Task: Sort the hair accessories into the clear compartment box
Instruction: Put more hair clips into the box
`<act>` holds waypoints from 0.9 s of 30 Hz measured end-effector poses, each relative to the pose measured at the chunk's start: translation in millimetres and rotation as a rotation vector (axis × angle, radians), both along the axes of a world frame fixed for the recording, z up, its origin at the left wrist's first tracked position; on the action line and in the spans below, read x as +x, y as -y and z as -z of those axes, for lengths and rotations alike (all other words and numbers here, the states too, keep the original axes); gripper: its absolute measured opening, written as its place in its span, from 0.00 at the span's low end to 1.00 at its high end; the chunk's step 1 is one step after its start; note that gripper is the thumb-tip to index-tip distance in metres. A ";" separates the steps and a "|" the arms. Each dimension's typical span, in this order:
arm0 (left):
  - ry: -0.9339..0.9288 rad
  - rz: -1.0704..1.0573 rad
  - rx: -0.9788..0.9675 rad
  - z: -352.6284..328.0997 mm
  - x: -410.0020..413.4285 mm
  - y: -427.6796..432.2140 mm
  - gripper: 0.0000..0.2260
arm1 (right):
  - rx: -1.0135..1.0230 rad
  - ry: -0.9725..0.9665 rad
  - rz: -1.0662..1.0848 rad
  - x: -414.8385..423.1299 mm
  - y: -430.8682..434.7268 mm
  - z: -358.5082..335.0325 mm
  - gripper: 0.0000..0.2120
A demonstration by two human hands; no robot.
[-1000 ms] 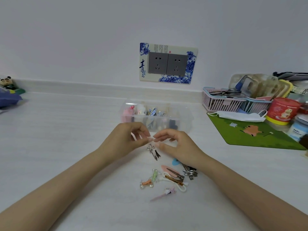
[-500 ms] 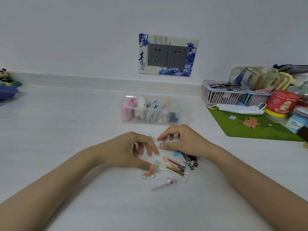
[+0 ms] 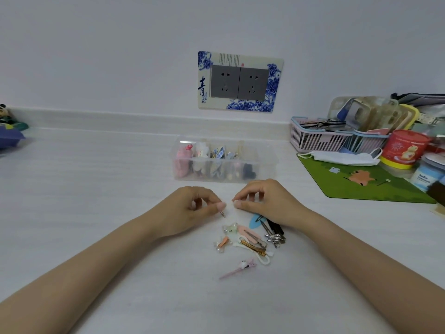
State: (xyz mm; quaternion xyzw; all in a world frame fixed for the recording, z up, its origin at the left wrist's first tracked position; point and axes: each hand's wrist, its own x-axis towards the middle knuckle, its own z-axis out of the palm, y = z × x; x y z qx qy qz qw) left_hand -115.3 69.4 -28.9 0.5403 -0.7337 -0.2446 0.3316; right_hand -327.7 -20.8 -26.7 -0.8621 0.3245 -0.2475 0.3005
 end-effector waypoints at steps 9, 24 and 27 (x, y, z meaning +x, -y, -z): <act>-0.013 -0.003 -0.061 6.6 5.4 9.2 0.07 | -0.213 0.323 0.256 4.3 39.9 -56.5 0.01; 0.122 0.090 0.099 -8.9 4.9 -13.3 0.15 | -0.082 0.114 0.032 -12.5 -2.9 -42.0 0.03; 0.170 0.099 0.108 -9.1 -3.0 -19.0 0.17 | 0.025 0.035 -0.066 -16.0 -21.5 -30.6 0.03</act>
